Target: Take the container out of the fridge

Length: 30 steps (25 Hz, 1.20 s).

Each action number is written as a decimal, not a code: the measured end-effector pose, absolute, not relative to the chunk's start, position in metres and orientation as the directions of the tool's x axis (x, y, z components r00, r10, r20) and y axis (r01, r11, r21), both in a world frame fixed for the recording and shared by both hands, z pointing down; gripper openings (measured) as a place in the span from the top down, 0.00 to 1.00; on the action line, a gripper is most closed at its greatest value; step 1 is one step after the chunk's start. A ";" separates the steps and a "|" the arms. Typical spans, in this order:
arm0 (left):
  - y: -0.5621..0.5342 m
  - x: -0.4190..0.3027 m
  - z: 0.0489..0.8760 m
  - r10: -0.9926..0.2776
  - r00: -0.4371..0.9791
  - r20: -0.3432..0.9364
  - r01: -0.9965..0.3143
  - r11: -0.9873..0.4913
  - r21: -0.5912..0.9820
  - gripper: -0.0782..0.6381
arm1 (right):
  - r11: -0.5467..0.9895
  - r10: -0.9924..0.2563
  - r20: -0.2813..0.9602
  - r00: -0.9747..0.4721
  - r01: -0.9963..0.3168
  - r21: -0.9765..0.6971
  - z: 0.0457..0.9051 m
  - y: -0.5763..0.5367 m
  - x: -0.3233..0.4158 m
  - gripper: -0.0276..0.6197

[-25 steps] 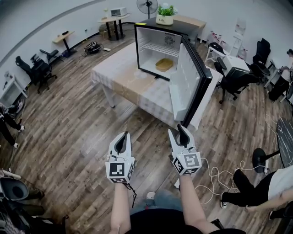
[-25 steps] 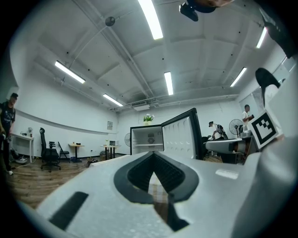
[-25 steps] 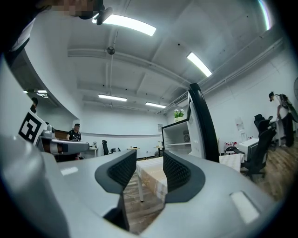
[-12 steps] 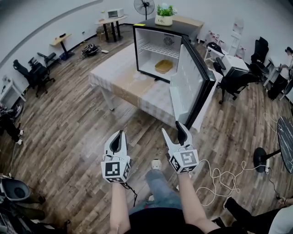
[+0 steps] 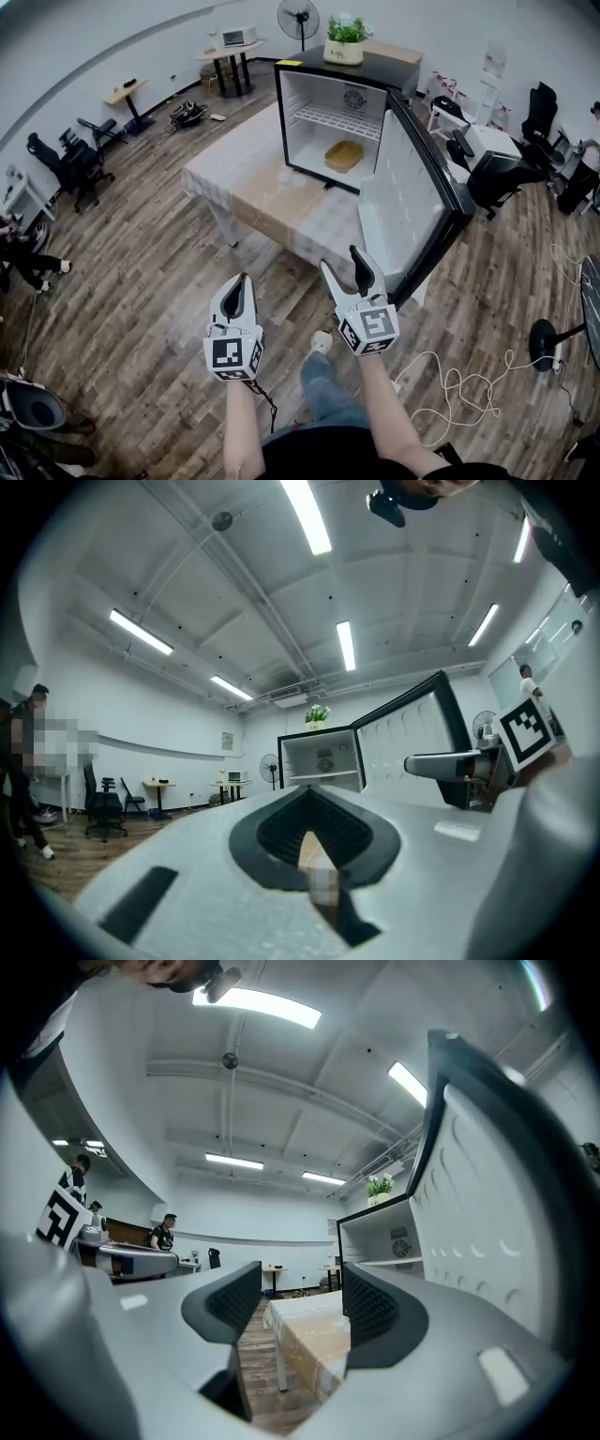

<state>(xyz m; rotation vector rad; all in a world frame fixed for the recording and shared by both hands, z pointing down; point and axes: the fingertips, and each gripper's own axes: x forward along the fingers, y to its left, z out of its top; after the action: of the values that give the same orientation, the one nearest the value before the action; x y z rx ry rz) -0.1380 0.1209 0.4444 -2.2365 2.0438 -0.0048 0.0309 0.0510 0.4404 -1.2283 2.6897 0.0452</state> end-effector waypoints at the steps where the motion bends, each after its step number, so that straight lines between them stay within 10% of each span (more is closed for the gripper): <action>1: 0.106 -0.144 0.448 -0.993 0.091 -0.069 -0.992 -0.085 -0.089 0.88 | 0.659 -0.746 -0.178 -0.642 -0.751 -0.052 0.443 0.034 0.024 0.55; 30: -0.310 -0.170 0.476 -0.964 0.261 0.043 -0.965 -0.262 -0.030 0.88 | 0.510 -0.858 0.005 -0.513 -0.854 -0.104 0.489 -0.334 -0.028 0.55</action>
<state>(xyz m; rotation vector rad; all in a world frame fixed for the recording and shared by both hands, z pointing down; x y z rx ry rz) -0.1698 -0.3104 0.4760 -2.4964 1.9099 -0.0823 -0.0281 -0.3343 0.4886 -1.5263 2.6886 -0.1441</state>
